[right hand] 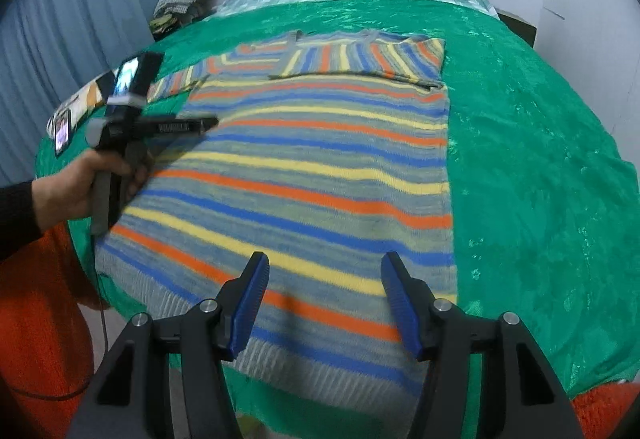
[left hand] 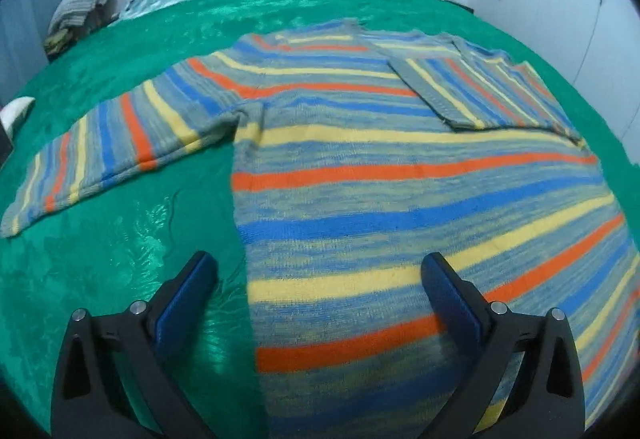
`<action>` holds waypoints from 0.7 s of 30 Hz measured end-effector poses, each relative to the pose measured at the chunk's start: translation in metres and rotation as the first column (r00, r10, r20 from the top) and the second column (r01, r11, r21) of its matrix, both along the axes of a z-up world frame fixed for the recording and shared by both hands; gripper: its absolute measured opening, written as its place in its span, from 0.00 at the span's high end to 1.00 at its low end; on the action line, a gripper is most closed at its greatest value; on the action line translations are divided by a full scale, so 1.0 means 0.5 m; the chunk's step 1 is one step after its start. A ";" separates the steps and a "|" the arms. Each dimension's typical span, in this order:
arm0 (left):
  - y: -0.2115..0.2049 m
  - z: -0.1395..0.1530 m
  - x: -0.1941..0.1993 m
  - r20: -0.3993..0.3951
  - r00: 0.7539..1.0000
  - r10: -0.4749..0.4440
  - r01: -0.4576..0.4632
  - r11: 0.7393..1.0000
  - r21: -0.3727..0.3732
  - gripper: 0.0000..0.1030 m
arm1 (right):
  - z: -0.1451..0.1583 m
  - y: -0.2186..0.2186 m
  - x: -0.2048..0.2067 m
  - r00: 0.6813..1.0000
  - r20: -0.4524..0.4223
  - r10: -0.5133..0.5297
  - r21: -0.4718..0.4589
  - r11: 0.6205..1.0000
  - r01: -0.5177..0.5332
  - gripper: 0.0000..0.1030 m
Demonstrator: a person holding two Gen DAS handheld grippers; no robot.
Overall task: Fold small clothes
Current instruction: 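Open the right gripper and withdraw it from the folded sleeve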
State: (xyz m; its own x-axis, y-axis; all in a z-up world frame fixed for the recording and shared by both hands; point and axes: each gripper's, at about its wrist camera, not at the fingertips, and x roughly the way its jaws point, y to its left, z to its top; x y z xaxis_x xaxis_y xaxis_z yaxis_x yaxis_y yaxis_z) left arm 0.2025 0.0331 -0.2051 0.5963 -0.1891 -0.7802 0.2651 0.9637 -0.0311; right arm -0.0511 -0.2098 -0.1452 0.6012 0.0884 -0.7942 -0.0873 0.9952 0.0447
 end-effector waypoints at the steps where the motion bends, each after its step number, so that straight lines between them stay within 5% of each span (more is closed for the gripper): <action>1: -0.001 0.000 -0.003 0.009 1.000 0.000 -0.001 1.000 0.008 0.00 | 0.000 0.008 -0.003 1.000 0.002 0.012 -0.013 1.000 -0.012 0.43; 9: 0.001 -0.002 -0.010 0.008 1.000 0.007 -0.007 1.000 0.003 0.00 | 0.006 0.062 -0.014 0.993 0.024 0.113 -0.100 0.989 -0.110 0.43; 21: 0.004 -0.006 -0.004 -0.001 1.000 0.003 -0.003 1.000 -0.015 0.00 | -0.012 0.037 0.021 0.999 0.006 0.037 -0.072 0.997 -0.037 0.43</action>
